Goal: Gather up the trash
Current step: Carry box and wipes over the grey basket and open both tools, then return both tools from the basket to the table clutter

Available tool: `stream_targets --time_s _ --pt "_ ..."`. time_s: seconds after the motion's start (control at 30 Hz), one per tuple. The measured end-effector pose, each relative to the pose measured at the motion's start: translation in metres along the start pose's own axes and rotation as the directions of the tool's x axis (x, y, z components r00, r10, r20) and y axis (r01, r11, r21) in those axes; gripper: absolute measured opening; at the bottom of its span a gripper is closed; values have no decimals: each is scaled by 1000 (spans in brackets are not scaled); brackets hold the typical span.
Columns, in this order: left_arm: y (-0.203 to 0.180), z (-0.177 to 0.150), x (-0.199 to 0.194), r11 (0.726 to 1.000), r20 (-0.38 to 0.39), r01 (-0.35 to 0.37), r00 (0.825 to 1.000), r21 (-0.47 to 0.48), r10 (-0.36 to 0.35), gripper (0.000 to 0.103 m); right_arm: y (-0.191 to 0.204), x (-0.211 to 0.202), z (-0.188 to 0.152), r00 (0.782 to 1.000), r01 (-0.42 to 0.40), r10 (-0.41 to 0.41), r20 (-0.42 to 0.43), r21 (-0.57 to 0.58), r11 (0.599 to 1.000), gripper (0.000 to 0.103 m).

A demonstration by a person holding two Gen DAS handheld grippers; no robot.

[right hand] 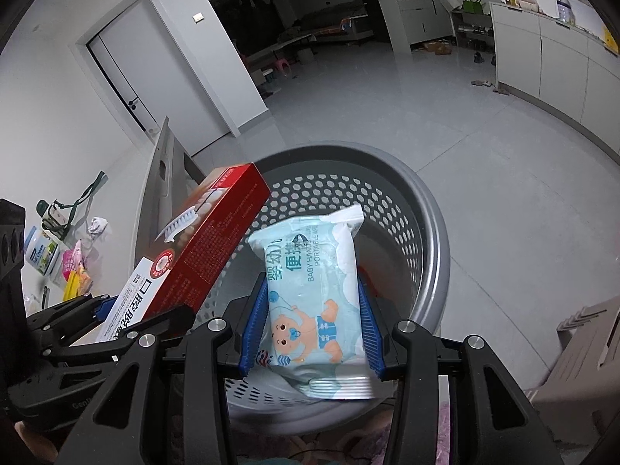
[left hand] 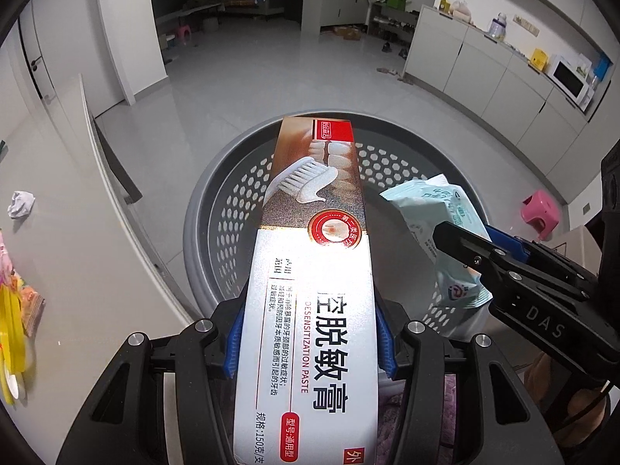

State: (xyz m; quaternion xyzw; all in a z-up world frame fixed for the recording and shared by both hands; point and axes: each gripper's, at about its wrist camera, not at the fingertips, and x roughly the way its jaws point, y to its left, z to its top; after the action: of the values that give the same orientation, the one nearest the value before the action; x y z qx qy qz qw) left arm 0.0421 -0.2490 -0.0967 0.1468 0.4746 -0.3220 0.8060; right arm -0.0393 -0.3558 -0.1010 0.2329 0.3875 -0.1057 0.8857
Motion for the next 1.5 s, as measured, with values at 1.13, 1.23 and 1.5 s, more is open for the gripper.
stream_targets --time_s 1.13,1.23,1.5 --pt "0 7 0 999 -24 -10 1000 -50 8 70 -10 8 -1 1000 -18 18 -6 9 1000 61" --pt "3 8 -1 998 -19 -15 1000 -54 14 70 -8 8 -2 1000 -19 19 -6 9 1000 61" --pt "11 5 -8 997 -2 -28 1000 -68 28 70 -5 5 -2 1000 -23 23 -9 2 1000 61"
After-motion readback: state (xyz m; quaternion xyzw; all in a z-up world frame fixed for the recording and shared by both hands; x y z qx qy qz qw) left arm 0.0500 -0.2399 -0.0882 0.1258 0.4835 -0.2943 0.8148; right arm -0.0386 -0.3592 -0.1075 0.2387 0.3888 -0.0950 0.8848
